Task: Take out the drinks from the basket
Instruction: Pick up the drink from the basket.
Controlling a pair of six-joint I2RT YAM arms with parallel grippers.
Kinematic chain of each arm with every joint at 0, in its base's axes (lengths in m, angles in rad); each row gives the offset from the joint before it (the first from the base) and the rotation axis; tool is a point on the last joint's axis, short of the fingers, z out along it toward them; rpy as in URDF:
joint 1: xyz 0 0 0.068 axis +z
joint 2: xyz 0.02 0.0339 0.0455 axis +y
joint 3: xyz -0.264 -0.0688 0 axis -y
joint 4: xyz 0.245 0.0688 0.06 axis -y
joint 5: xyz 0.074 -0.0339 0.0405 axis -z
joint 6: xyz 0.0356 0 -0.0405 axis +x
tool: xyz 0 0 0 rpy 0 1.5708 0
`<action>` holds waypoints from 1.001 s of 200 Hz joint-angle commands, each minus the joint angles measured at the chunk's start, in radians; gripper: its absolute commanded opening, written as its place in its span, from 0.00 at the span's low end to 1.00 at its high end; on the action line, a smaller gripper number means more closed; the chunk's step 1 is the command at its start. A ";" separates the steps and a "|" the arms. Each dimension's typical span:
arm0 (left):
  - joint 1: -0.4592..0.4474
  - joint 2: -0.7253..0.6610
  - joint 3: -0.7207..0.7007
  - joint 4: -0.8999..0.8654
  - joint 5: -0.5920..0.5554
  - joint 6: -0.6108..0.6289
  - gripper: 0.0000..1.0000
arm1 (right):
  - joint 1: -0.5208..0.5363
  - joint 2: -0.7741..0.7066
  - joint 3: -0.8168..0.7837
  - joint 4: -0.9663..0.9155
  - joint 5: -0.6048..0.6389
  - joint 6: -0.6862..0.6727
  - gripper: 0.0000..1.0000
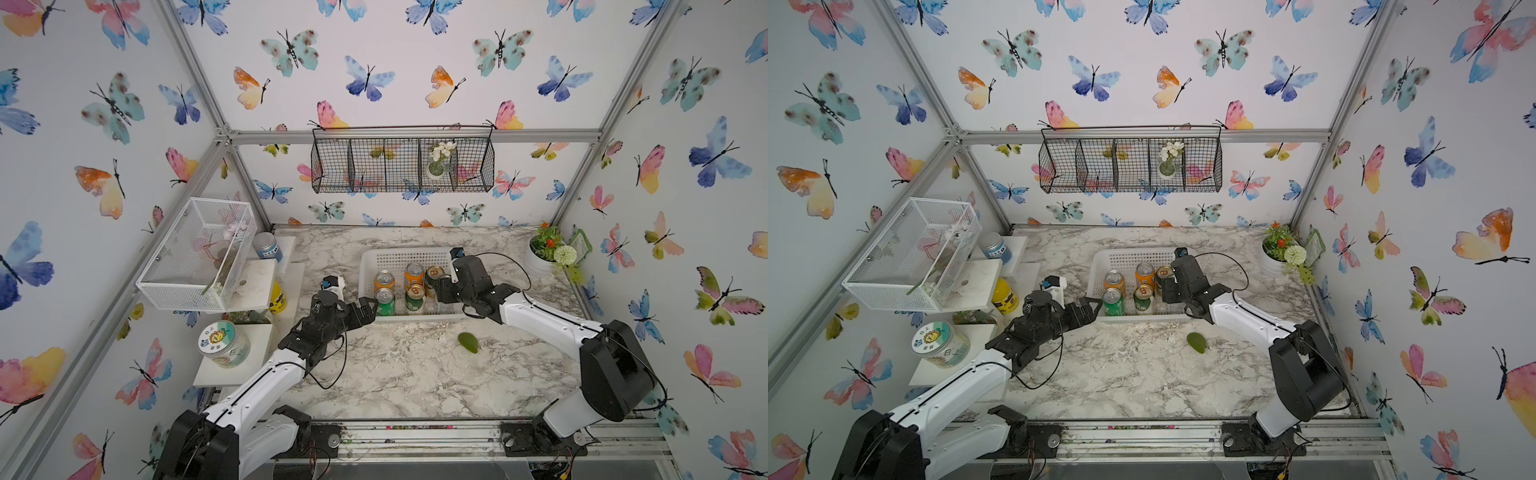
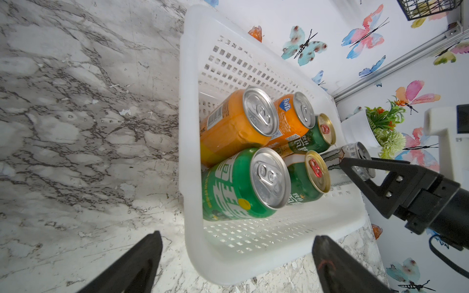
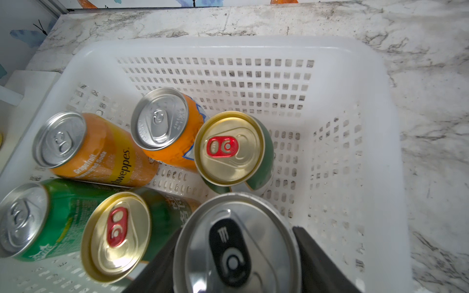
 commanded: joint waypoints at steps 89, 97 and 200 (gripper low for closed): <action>-0.015 0.008 0.062 -0.052 -0.027 0.026 0.99 | 0.006 -0.061 0.072 -0.135 0.041 -0.012 0.47; -0.014 0.008 0.065 -0.055 -0.028 0.027 0.99 | 0.006 -0.065 0.084 -0.145 0.043 -0.015 0.47; -0.015 0.012 0.076 -0.071 -0.031 0.034 0.99 | 0.006 -0.105 0.182 -0.184 0.057 -0.027 0.44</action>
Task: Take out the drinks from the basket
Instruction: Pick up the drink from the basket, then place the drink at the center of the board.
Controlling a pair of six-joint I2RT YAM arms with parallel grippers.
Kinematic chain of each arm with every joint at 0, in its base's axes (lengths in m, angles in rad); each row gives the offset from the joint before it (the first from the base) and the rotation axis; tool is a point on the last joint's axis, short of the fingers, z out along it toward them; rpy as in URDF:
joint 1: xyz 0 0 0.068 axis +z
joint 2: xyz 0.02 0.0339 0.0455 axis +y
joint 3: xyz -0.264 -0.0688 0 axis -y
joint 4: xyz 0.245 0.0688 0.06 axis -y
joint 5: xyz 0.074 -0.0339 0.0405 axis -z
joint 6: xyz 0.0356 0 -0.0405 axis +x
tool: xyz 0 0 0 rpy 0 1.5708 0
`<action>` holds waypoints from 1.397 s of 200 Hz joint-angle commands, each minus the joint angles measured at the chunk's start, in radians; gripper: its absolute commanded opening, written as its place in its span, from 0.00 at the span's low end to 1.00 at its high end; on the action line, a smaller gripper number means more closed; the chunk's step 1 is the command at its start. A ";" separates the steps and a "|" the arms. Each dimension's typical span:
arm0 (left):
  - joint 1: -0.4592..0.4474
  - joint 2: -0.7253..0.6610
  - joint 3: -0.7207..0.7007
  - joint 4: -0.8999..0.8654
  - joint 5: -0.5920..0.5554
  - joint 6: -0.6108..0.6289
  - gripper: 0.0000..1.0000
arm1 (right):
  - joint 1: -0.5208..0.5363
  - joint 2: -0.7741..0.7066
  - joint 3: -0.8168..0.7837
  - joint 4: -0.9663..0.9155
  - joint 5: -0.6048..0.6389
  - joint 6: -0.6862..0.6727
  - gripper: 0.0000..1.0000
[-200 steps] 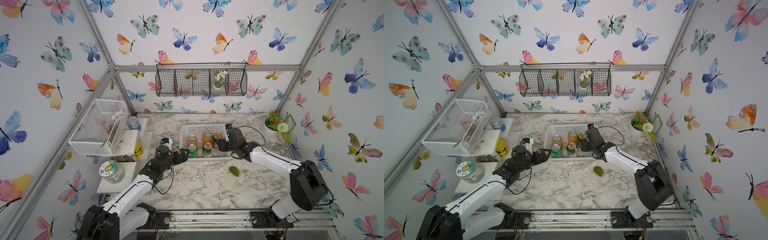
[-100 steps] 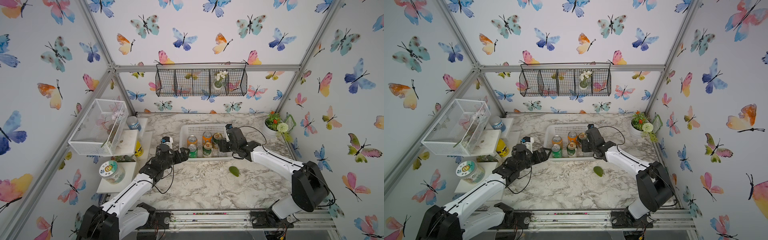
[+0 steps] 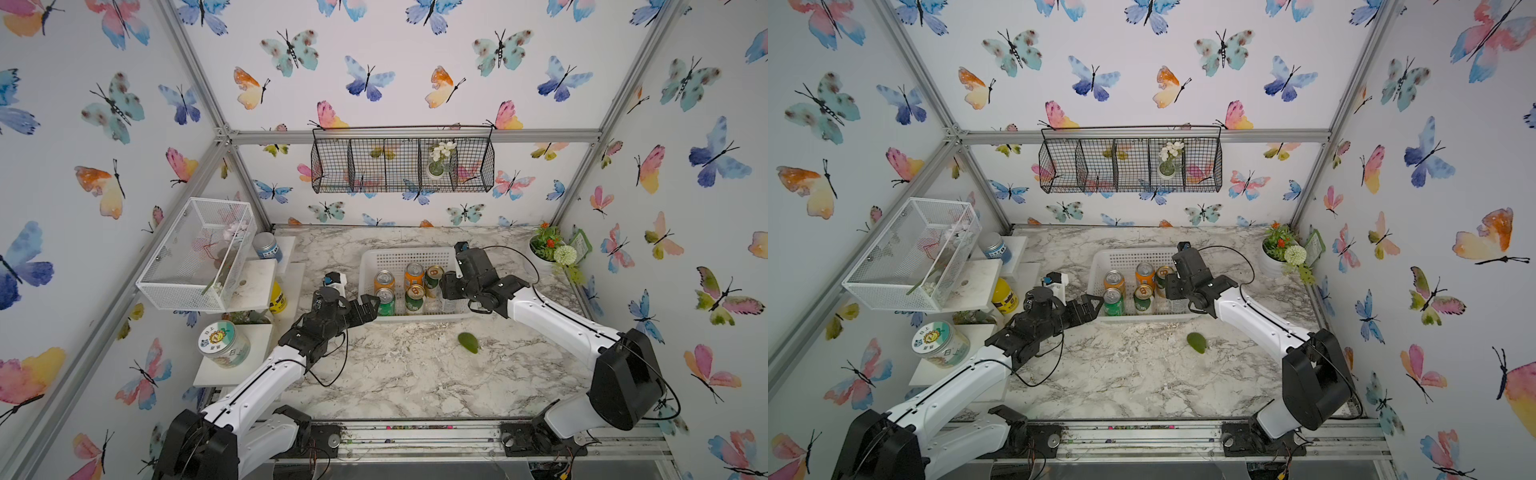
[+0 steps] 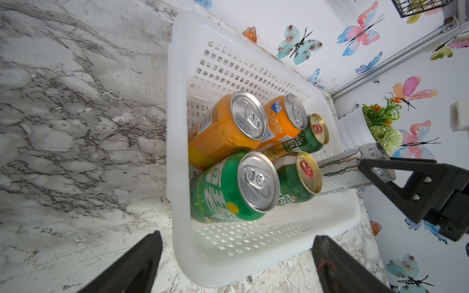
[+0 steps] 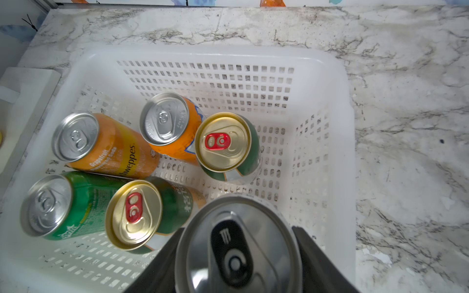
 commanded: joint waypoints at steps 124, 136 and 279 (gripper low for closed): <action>-0.002 -0.008 0.032 -0.044 -0.035 0.017 0.99 | 0.002 -0.065 0.323 -0.042 0.145 -0.073 0.45; -0.003 -0.008 0.032 -0.046 -0.035 0.017 0.99 | 0.000 -0.050 0.363 -0.049 0.176 -0.084 0.45; -0.003 -0.034 0.021 -0.058 -0.038 0.017 0.99 | -0.377 0.135 0.313 0.064 0.004 0.028 0.45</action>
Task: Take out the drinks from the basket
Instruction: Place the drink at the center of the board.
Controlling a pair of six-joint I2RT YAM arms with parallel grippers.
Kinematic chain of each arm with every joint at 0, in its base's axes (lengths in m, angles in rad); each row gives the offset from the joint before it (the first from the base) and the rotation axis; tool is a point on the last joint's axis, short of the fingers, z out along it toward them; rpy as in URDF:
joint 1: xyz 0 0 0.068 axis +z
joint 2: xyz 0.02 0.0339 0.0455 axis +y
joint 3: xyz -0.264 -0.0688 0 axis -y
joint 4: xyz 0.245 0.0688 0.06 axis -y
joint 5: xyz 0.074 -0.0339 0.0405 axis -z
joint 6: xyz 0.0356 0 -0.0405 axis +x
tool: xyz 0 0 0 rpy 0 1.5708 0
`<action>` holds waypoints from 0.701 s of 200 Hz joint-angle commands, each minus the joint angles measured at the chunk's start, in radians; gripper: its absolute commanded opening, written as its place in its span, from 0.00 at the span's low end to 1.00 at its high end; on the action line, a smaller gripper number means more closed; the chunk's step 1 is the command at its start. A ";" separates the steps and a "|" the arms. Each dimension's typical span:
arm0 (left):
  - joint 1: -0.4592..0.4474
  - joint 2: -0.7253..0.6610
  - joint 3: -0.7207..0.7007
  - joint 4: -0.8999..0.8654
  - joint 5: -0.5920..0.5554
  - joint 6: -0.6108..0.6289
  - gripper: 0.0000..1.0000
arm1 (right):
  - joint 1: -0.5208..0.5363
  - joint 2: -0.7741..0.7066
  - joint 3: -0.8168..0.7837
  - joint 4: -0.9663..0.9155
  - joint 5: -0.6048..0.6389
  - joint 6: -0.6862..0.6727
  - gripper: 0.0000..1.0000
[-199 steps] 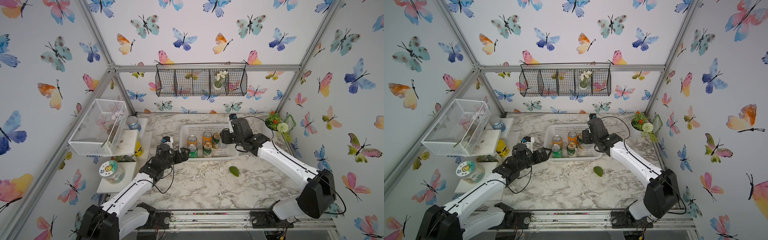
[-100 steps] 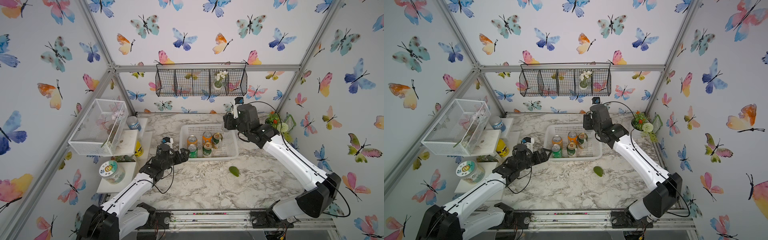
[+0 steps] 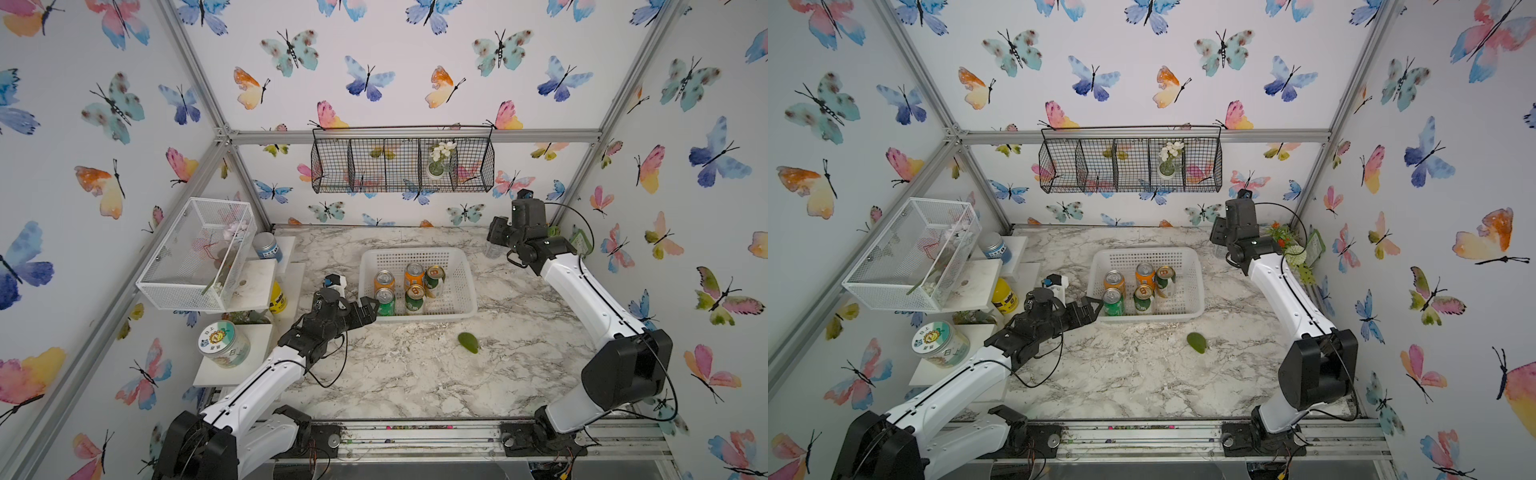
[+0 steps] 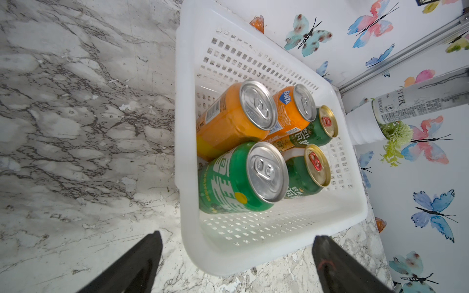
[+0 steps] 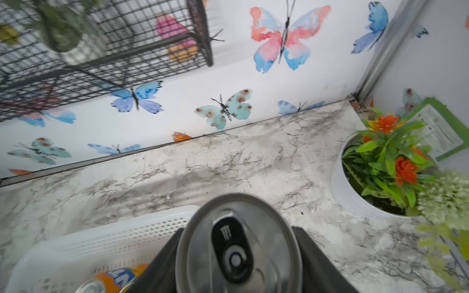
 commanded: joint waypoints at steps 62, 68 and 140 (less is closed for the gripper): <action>-0.003 -0.037 0.020 -0.020 -0.046 0.021 0.99 | -0.010 0.151 -0.129 0.239 -0.129 0.040 0.45; -0.003 -0.036 0.020 -0.021 -0.046 0.021 0.99 | -0.010 0.159 -0.127 0.236 -0.122 0.041 0.45; -0.003 -0.028 0.026 -0.021 -0.042 0.017 0.99 | -0.010 0.182 -0.139 0.199 -0.149 0.050 0.57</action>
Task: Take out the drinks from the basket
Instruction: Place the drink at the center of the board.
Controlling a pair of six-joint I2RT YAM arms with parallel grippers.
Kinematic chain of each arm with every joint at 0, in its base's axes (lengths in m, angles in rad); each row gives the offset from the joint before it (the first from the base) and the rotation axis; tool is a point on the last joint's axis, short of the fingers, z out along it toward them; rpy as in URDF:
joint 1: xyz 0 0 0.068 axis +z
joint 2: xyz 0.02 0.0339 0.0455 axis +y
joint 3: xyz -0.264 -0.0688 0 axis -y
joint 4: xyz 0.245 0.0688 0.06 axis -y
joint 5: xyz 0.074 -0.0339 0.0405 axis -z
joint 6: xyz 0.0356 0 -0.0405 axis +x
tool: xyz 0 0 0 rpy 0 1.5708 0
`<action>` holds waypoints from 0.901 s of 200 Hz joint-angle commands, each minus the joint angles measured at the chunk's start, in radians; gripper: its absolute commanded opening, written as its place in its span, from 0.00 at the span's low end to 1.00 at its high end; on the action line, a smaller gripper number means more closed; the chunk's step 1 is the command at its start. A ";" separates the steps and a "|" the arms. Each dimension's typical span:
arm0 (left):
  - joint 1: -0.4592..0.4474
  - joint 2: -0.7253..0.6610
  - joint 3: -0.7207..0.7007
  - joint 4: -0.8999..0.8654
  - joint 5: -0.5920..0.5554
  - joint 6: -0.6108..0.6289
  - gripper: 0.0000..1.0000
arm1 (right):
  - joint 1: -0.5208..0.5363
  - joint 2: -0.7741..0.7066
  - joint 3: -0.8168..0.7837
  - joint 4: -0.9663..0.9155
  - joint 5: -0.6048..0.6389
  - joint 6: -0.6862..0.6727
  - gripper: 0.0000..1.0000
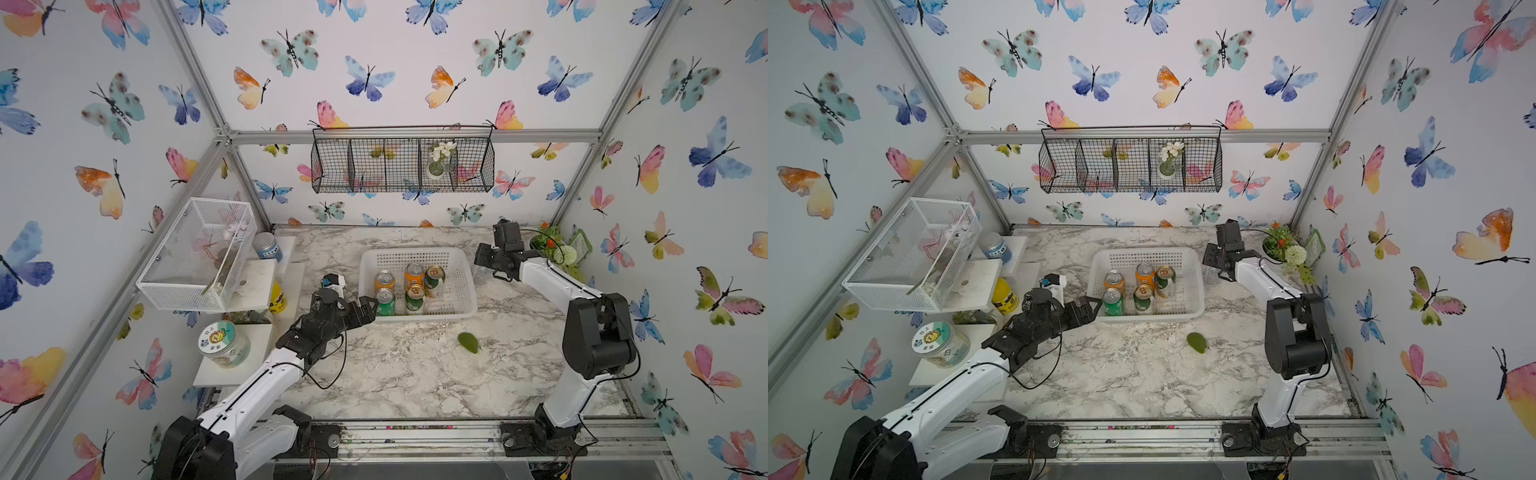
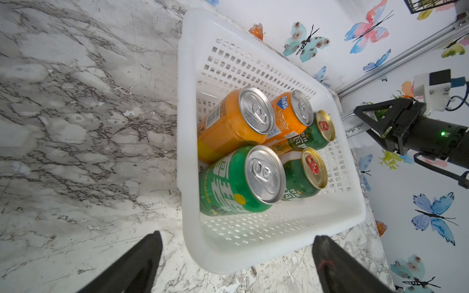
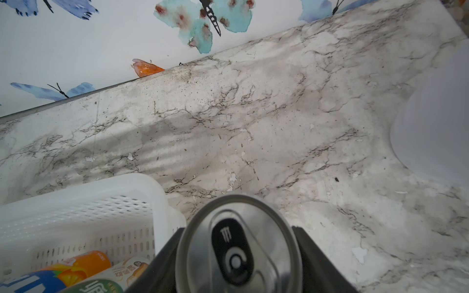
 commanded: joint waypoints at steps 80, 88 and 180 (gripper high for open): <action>-0.003 -0.008 0.032 -0.014 -0.026 0.017 0.99 | 0.000 -0.060 0.008 0.075 -0.011 0.026 0.98; -0.003 -0.007 0.034 -0.014 -0.024 0.018 0.99 | 0.000 -0.068 0.013 0.073 -0.004 0.024 0.99; -0.047 0.070 0.166 -0.043 0.015 0.044 0.99 | 0.015 -0.290 -0.129 0.151 -0.062 0.032 0.98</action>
